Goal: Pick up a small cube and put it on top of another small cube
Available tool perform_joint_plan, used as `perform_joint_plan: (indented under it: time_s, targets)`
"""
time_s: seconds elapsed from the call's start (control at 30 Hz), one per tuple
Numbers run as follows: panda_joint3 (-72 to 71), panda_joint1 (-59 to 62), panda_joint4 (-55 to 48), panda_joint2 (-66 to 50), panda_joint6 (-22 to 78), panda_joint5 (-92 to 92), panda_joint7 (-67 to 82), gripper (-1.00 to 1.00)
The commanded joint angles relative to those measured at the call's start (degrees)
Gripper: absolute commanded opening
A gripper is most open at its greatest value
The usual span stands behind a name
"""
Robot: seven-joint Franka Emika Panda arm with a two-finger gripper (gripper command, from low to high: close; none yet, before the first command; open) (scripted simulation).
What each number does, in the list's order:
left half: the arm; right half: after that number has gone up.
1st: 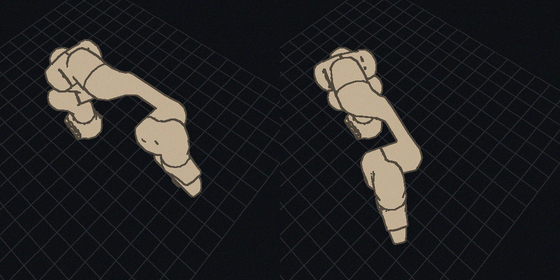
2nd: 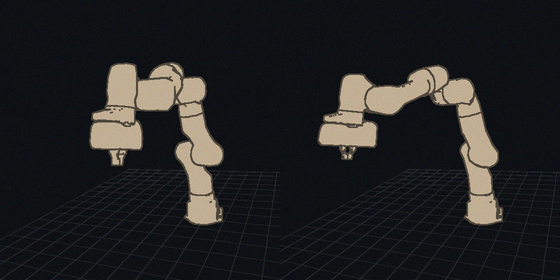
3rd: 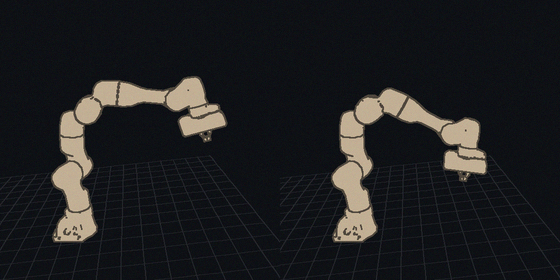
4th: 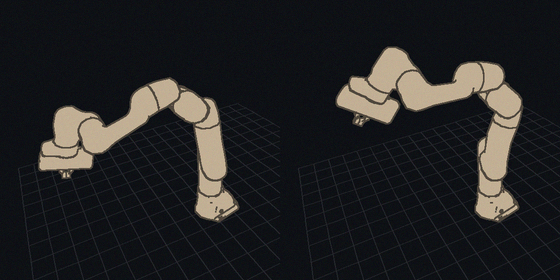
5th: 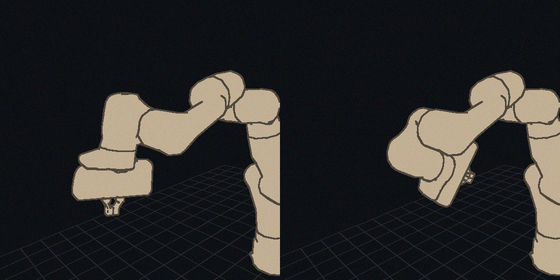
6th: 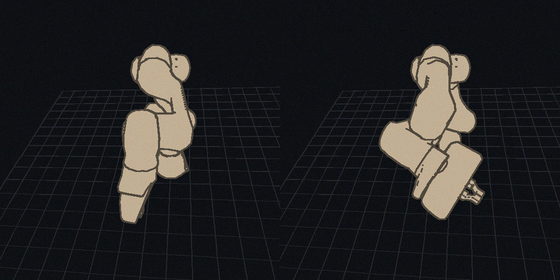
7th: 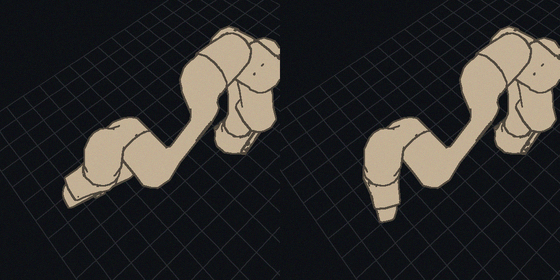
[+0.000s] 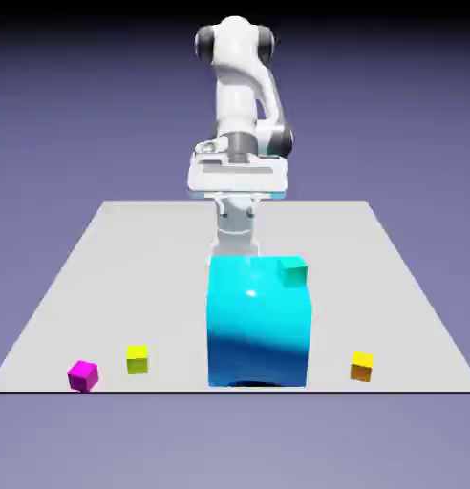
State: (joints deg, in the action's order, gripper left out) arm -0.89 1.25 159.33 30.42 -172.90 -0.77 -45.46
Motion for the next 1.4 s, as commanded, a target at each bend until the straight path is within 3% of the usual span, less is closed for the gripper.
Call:
perform_joint_plan:
  time_s: [0.0,1.17,1.37]
  targets:
    - [-0.74,1.61,-1.39,-1.86,0.92,-0.64,-2.50,0.00]
    - [-26.69,57.74,-50.03,-66.90,32.99,-22.95,-89.71,0.00]
    - [-22.52,54.73,-52.79,-75.45,27.39,-26.97,-92.61,0.00]
